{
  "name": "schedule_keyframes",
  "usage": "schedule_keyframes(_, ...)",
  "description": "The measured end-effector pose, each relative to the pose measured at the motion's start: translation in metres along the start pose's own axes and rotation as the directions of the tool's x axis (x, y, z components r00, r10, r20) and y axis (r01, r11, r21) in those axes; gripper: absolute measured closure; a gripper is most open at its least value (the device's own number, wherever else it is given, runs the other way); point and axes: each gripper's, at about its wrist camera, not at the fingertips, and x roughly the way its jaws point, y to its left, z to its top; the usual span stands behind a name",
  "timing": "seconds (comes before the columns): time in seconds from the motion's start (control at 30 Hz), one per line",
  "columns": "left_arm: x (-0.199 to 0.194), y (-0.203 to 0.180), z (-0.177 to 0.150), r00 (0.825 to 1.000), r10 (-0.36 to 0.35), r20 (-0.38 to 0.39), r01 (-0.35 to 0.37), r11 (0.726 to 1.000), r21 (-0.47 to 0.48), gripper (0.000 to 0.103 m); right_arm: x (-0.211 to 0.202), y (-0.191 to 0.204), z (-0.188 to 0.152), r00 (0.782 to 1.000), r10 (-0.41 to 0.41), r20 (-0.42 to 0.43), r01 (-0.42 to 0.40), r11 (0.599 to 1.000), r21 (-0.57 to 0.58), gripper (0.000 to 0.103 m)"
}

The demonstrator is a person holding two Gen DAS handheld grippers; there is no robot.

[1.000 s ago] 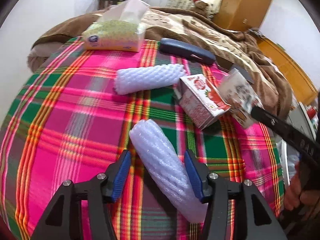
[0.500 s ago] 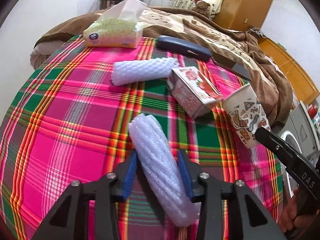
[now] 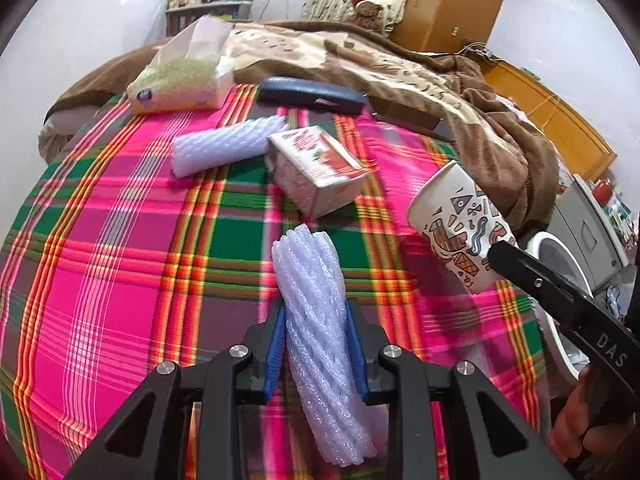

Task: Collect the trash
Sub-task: 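Carry the foam sleeve and paper cup over the white bin and release both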

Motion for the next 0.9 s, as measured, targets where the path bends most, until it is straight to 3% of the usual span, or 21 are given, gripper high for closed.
schedule_keyframes(0.43, -0.035, -0.052, -0.003, 0.996, -0.060, 0.061, 0.054, 0.994, 0.098, 0.074, -0.042, -0.025, -0.008, 0.997, -0.027, 0.072, 0.024, 0.999, 0.049, 0.074)
schedule_keyframes(0.9, -0.048, -0.126, -0.005, 0.985, -0.151, 0.078, 0.130, 0.964, 0.231, 0.074, -0.100, -0.072, -0.016, 0.974, -0.151, 0.171, 0.129, 0.982, 0.137, 0.074)
